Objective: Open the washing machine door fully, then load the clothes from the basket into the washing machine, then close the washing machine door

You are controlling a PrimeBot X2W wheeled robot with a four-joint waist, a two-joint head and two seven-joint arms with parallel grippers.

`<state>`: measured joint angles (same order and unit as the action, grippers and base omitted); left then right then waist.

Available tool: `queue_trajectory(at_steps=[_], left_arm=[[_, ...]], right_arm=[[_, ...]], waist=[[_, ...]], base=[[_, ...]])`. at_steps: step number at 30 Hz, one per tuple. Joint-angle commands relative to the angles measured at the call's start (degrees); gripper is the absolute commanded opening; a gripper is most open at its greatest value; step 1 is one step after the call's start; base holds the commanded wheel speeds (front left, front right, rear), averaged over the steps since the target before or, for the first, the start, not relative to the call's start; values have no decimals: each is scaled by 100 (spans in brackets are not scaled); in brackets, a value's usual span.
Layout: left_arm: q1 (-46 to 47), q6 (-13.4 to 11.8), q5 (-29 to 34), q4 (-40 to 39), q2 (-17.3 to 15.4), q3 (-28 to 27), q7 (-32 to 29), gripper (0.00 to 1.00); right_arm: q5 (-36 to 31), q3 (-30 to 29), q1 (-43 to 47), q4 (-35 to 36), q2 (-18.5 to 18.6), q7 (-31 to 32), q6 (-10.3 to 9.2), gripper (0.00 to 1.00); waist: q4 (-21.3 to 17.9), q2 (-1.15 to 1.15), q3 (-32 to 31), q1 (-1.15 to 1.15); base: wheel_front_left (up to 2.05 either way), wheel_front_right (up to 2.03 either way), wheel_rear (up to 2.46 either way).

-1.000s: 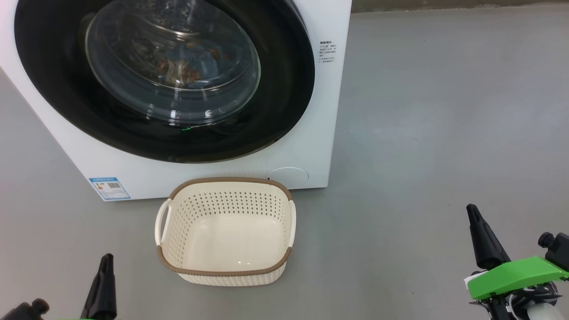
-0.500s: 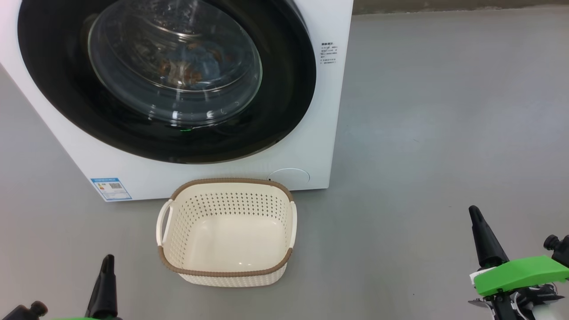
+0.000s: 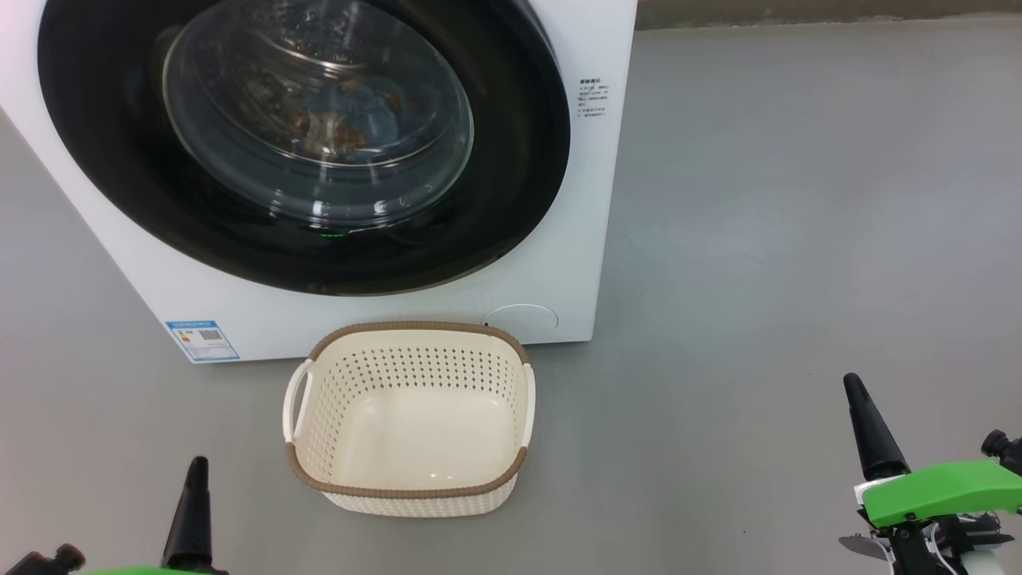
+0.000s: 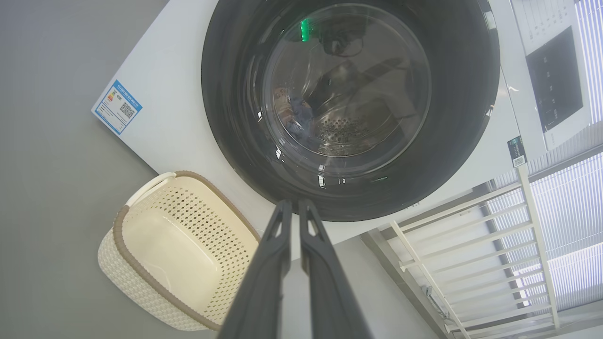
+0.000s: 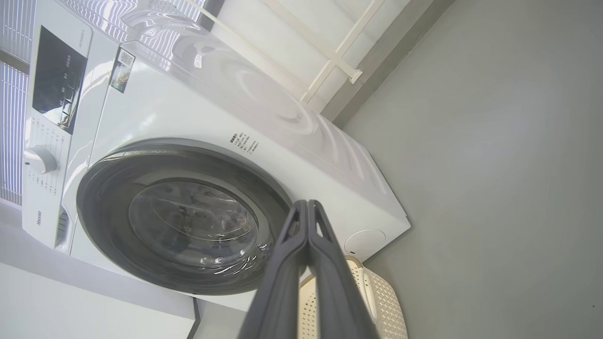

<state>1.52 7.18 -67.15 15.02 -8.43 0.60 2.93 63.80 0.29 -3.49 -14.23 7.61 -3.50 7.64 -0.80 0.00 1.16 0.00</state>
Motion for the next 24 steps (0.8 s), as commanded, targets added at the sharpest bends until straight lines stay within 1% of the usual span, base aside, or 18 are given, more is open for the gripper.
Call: queue_trajectory(at_steps=[1, 24], left_arm=[[285, 18, -149, -94, -53, -168, -52, 0], [364, 23, -1170, -95, 212, -407, -441, 0]], right_arm=[[144, 3, -211, 121, 66, 48, -8, 0], [1345, -259, -233, 79, -142, 433, -11, 0]], waist=[[2, 0, -2, 0], [36, 0, -44, 0]], base=[[0, 0, 0], [0, 0, 0]])
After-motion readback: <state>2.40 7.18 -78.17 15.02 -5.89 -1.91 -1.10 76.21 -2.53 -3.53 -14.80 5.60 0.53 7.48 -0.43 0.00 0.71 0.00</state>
